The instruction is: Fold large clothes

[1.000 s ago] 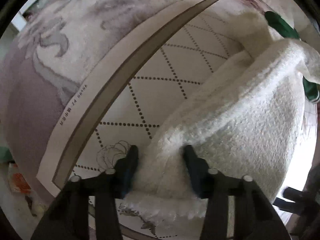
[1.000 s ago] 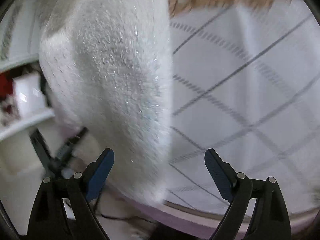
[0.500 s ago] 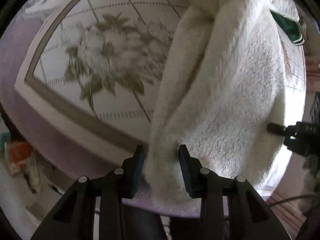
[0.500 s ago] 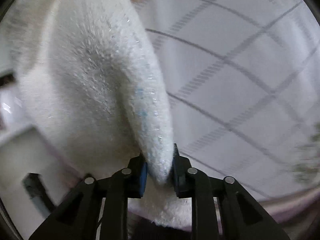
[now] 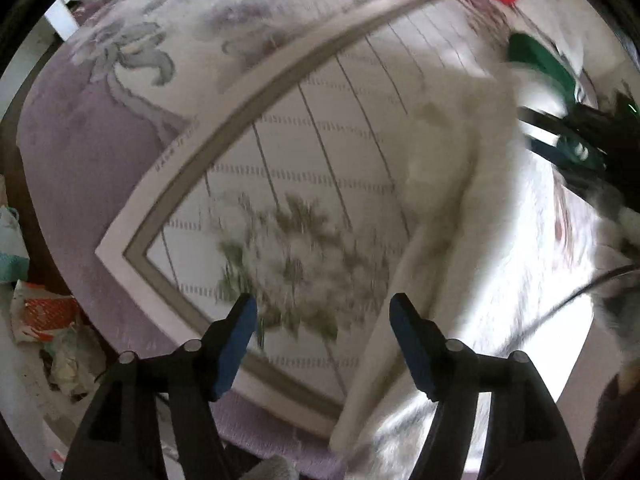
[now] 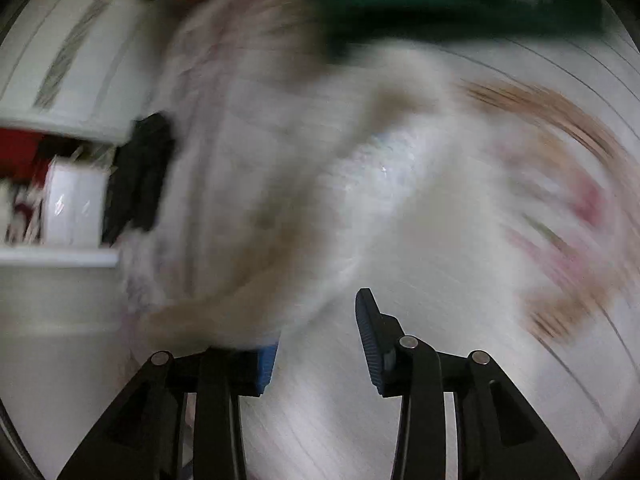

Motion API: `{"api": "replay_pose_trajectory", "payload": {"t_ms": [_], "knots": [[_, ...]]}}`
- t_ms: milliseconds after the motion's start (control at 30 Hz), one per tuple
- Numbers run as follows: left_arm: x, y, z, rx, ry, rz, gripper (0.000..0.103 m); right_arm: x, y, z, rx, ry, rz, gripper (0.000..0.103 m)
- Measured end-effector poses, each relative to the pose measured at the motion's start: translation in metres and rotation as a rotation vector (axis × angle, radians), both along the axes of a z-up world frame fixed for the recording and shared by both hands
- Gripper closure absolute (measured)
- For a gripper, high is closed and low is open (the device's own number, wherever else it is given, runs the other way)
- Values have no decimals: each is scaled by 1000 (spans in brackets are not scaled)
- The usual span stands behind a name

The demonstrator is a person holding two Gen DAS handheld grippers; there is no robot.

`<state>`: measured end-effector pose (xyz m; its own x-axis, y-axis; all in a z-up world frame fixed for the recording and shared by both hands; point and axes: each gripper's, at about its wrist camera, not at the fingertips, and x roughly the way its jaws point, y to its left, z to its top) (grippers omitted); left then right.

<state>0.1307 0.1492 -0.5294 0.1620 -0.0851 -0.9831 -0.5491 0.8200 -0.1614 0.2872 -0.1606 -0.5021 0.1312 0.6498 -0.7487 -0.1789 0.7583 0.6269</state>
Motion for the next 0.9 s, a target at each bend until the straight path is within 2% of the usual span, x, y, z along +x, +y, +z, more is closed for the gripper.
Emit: {"api": "replay_pose_trajectory", "payload": {"t_ms": [33,67,100,133,233,267,300,333,367,467,567,633,733,800,833,900], "knots": [[7,3,2,6,-10,7,36,4,19,-8,33,4,69,62],[16,2,4,13,-21,7,36,10,23,-21,40,52,105,62],[27,-9,4,17,-24,4,36,15,32,-33,19,100,99,62],[36,-10,7,10,-39,0,36,15,27,-32,48,105,83,62],[65,-18,19,2,-99,-37,36,6,-21,-15,209,142,11,60],[76,-19,23,1,-116,-48,36,-5,-49,-4,247,141,-33,49],[85,-21,23,6,-123,-64,36,-17,-59,3,232,134,-57,41],[98,-25,26,11,-133,-91,36,-31,-80,12,189,124,-90,27],[103,-28,29,8,-142,-110,36,-49,-105,20,115,116,-123,25],[128,-41,27,3,-142,-169,36,-112,-159,17,-127,152,-109,25],[151,-54,9,30,-115,-221,36,-166,-189,2,-284,216,-76,25],[167,-60,-9,54,-78,-240,36,-201,-214,-17,-300,284,-55,25],[186,-63,-38,94,-18,-262,32,-246,-217,-49,-285,389,-16,25],[195,-58,-58,123,-1,-268,15,-265,-214,-61,-327,382,28,25],[200,-52,-66,134,2,-256,0,-274,-212,-70,-350,384,52,25],[205,-40,-73,94,-10,-241,0,-288,-209,-91,-411,409,78,25]]}}
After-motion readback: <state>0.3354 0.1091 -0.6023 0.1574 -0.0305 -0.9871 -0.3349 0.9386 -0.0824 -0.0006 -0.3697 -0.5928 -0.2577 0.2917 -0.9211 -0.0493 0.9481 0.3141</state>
